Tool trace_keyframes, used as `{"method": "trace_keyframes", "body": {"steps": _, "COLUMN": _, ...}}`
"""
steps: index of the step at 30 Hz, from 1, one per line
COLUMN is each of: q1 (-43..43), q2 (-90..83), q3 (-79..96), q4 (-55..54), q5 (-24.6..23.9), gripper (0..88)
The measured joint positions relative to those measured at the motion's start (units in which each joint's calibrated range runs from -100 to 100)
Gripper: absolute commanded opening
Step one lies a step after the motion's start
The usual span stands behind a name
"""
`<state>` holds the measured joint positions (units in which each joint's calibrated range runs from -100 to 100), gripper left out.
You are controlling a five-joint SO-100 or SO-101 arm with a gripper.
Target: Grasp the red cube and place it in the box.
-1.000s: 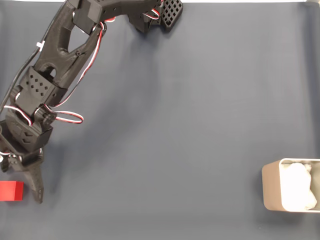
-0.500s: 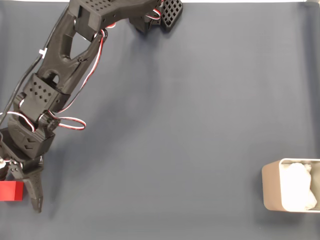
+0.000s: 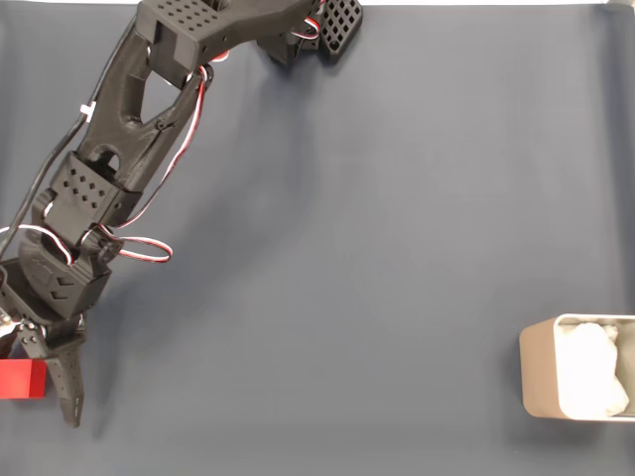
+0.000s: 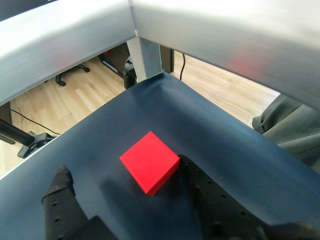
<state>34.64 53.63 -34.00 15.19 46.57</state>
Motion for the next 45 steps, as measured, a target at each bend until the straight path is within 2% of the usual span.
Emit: {"method": "trace_keyframes", "body": {"steps": 45, "q1": -2.6, "q2": -3.8, "q3": 5.6, "q4": 0.7, "q5": -1.2, "gripper": 47.4}}
